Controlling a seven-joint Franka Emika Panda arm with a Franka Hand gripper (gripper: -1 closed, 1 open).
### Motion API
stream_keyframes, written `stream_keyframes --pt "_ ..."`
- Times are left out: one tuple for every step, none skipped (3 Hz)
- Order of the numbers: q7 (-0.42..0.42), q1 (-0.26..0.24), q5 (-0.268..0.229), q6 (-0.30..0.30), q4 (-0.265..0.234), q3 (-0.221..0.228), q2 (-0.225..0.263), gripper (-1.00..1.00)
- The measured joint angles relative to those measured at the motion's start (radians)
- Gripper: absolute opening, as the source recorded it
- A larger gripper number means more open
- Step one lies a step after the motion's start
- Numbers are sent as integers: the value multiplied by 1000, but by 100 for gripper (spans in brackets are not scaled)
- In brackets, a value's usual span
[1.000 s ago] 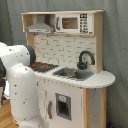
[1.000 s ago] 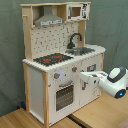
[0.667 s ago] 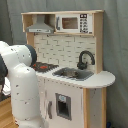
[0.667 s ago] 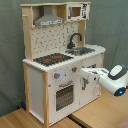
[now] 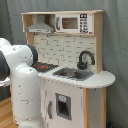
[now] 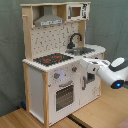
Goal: Play with the kitchen
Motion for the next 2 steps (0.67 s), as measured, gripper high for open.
stream_keyframes --pt "-2 -2 3 -35 92 -18 -3 100" --pt "5 -8 11 -48 196 -23 -3 100"
